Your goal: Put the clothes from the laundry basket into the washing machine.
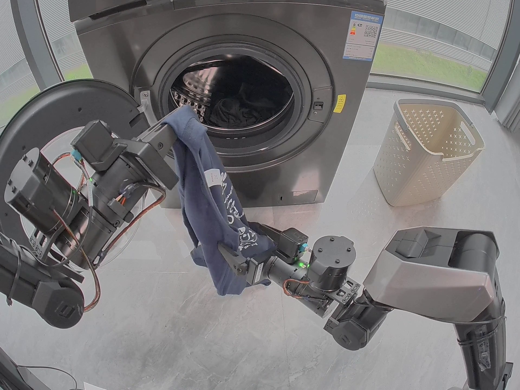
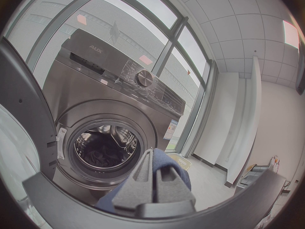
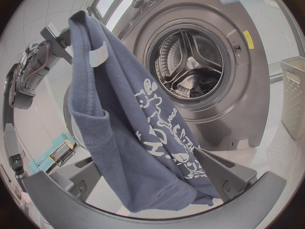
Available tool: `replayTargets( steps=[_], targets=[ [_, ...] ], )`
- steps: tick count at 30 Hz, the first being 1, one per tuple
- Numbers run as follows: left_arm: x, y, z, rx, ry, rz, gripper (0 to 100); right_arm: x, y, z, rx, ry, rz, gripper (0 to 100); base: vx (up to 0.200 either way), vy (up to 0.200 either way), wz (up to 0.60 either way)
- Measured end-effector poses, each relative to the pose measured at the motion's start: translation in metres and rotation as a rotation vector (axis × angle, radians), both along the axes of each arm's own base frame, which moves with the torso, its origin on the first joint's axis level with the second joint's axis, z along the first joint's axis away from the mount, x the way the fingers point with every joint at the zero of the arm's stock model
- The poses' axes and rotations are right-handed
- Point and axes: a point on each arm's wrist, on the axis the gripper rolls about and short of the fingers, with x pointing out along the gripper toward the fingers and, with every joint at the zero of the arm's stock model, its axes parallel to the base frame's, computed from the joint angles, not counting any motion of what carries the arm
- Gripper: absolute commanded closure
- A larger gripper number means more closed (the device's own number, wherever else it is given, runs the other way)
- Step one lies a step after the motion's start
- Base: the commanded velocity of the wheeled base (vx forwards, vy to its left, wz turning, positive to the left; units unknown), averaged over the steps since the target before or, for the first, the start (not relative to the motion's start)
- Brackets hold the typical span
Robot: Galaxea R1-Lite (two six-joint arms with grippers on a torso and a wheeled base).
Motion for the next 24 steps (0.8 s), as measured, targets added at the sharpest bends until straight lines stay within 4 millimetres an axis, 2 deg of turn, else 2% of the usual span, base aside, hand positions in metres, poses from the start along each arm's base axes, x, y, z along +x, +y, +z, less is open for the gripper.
replayTargets(
  steps=[14,24],
  targets=[
    [-0.012,-0.005,0.003,-0.008,-0.004,-0.046,100,0.026,0.003,0.008,0.046,-0.072,-0.027,0,0.000,0.000,0.00],
    [-0.016,-0.008,0.001,-0.003,0.004,-0.063,100,0.047,0.019,-0.008,0.057,-0.112,-0.003,0,0.000,0.000,0.00]
  ],
)
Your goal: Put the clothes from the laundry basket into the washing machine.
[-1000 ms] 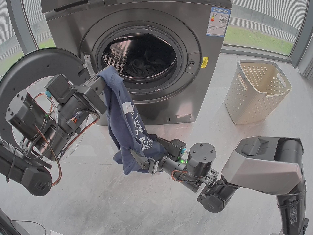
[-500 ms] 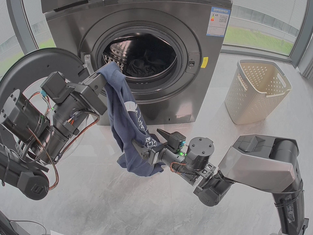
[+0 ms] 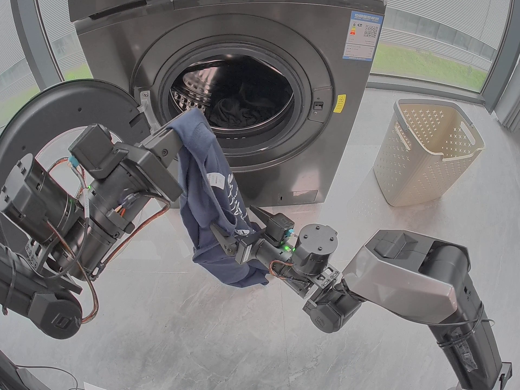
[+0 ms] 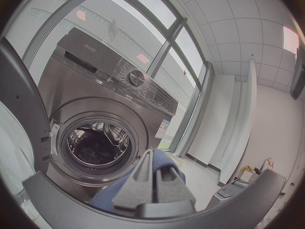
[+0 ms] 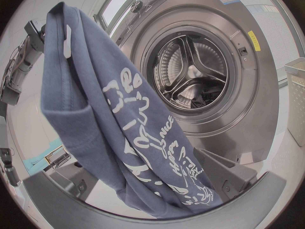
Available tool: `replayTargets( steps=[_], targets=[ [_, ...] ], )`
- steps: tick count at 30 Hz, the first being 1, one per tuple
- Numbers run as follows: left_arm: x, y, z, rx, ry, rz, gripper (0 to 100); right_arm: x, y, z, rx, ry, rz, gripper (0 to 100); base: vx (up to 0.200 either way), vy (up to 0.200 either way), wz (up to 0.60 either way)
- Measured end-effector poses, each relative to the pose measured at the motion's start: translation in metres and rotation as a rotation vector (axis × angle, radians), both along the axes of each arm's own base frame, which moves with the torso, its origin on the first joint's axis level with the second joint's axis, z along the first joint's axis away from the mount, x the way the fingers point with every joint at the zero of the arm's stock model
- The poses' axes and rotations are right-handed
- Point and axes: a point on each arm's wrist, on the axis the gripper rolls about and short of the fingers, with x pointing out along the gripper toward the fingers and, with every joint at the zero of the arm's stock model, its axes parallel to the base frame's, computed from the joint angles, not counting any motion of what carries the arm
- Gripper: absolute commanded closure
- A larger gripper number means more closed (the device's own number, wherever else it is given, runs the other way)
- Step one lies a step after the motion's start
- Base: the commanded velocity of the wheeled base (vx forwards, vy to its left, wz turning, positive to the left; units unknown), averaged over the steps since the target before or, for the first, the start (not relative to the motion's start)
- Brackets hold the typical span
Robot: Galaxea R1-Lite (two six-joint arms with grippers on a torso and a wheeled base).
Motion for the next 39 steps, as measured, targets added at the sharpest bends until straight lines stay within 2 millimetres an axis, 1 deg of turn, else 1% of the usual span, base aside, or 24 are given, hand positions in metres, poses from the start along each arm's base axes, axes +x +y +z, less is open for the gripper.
replayTargets(
  steps=[5,13,14,23,29,31,34,36,39],
  targets=[
    [0.000,0.000,-0.001,0.001,0.003,-0.001,100,0.011,0.007,-0.011,0.002,-0.015,-0.001,0,0.000,0.000,0.00],
    [0.000,0.000,0.000,-0.001,0.002,-0.001,100,0.024,0.014,-0.022,0.015,-0.034,-0.011,0,0.000,0.000,0.00],
    [0.000,0.000,0.000,-0.002,0.001,-0.001,100,0.025,0.014,-0.023,0.015,-0.034,-0.015,100,0.000,0.000,0.00],
    [0.004,0.003,0.000,-0.005,0.008,0.027,100,0.029,0.009,-0.026,0.025,-0.037,-0.031,100,0.000,0.000,0.00],
    [0.016,0.015,-0.006,0.015,0.024,0.095,100,0.029,0.001,-0.018,0.029,-0.021,-0.067,100,0.000,0.000,0.00],
    [0.021,0.020,-0.009,0.025,0.034,0.121,100,0.028,-0.003,-0.011,0.034,-0.020,-0.074,100,0.000,0.000,0.00],
    [0.029,0.028,-0.018,0.052,0.054,0.166,100,0.026,-0.011,0.005,0.047,-0.026,-0.091,100,0.000,0.000,0.00],
    [0.034,0.034,-0.026,0.084,0.071,0.197,100,0.026,-0.017,0.016,0.055,-0.032,-0.104,100,0.000,0.000,0.00],
    [0.039,0.040,-0.046,0.153,0.114,0.231,100,0.026,-0.026,0.035,0.072,-0.048,-0.121,100,0.000,0.000,0.00]
  ],
)
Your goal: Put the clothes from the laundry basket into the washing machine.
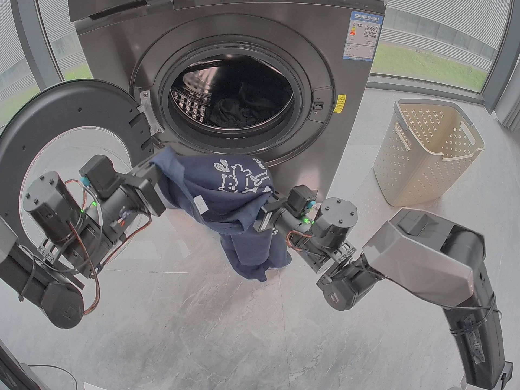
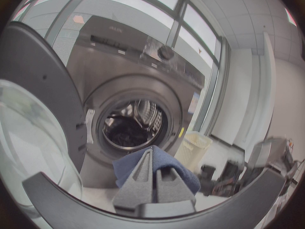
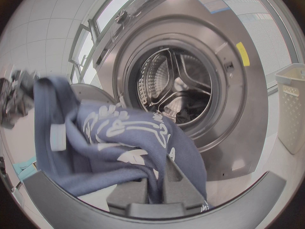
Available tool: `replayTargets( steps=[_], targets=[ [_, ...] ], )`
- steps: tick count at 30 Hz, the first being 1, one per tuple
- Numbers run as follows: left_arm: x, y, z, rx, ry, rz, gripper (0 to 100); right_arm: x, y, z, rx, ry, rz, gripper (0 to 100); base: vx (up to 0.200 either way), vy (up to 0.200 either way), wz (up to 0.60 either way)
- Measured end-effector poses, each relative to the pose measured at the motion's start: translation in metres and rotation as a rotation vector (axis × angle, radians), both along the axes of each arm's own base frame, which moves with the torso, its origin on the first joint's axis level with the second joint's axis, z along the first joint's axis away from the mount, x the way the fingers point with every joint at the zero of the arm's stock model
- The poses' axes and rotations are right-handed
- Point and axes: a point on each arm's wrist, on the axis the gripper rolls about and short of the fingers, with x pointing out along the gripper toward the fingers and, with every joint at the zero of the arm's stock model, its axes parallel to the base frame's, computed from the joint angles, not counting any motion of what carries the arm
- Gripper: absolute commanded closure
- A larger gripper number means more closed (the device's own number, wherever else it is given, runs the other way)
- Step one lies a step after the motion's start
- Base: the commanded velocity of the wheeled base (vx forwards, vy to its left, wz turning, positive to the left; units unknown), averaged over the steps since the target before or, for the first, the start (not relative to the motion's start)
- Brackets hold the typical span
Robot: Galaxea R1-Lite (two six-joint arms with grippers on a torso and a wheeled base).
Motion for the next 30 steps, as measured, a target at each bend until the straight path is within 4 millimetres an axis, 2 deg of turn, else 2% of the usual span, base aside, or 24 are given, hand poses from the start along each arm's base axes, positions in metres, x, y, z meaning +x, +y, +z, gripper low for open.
replayTargets(
  steps=[5,11,14,18,19,30],
  targets=[
    [0.001,0.004,-0.036,0.106,0.106,-0.019,100,-0.002,-0.011,0.031,0.038,-0.039,-0.016,100,0.000,0.000,0.00],
    [0.002,0.006,-0.068,0.163,0.223,-0.035,100,-0.014,-0.018,0.064,0.072,-0.082,-0.012,100,0.000,0.000,0.00],
    [0.005,0.006,-0.084,0.194,0.272,-0.038,100,-0.020,-0.020,0.076,0.084,-0.097,-0.007,100,0.000,0.000,0.00],
    [0.008,0.006,-0.099,0.219,0.322,-0.042,100,-0.028,-0.022,0.083,0.089,-0.101,0.001,100,0.000,0.000,0.00],
    [0.009,0.006,-0.102,0.223,0.331,-0.043,0,-0.030,-0.022,0.084,0.090,-0.103,0.003,100,0.000,0.000,0.00],
    [0.006,0.006,-0.116,0.242,0.389,-0.062,0,-0.034,-0.024,0.091,0.098,-0.111,0.006,100,0.000,0.000,0.00]
  ],
)
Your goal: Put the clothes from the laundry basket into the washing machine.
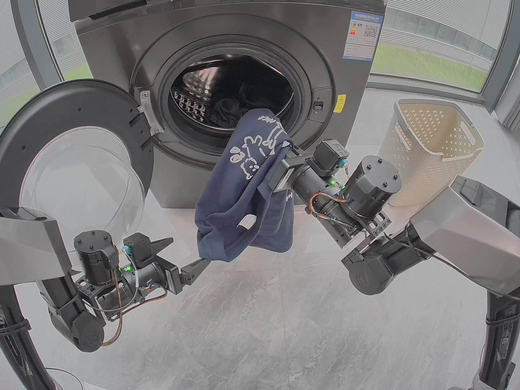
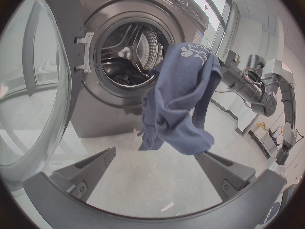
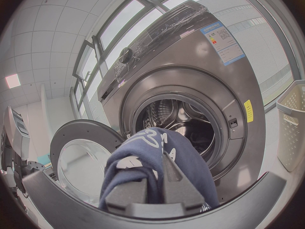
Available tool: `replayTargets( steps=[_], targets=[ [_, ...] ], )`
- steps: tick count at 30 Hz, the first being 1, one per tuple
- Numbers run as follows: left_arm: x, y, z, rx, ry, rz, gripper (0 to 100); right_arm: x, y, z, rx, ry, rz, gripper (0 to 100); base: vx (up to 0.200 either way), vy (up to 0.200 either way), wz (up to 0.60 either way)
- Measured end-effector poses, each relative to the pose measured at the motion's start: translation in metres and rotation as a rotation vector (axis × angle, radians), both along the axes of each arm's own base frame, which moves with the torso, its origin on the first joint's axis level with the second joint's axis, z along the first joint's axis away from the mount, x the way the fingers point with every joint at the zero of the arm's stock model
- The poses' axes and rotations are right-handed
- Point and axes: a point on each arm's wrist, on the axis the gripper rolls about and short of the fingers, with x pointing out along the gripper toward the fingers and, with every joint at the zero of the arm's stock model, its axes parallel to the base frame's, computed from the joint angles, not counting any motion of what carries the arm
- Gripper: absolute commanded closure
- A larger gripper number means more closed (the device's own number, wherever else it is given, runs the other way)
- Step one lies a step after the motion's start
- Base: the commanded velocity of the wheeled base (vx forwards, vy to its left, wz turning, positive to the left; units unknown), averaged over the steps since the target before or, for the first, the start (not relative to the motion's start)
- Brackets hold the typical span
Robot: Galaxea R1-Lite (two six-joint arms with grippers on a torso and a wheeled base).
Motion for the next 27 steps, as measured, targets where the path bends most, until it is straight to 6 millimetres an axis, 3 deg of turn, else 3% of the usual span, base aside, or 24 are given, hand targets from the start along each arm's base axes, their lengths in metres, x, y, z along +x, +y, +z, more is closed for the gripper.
replayTargets(
  steps=[16,22,27],
  targets=[
    [-0.030,0.003,-0.023,0.101,0.103,-0.135,0,-0.004,0.005,-0.001,0.018,0.018,-0.006,100,0.000,0.000,0.00],
    [-0.022,-0.005,-0.013,0.077,0.042,-0.155,0,-0.008,0.009,-0.002,0.016,0.023,0.006,100,0.000,0.000,0.00],
    [-0.005,-0.025,0.005,0.034,-0.069,-0.182,0,-0.011,0.012,-0.005,0.007,0.033,0.015,100,0.000,0.000,0.00]
  ],
)
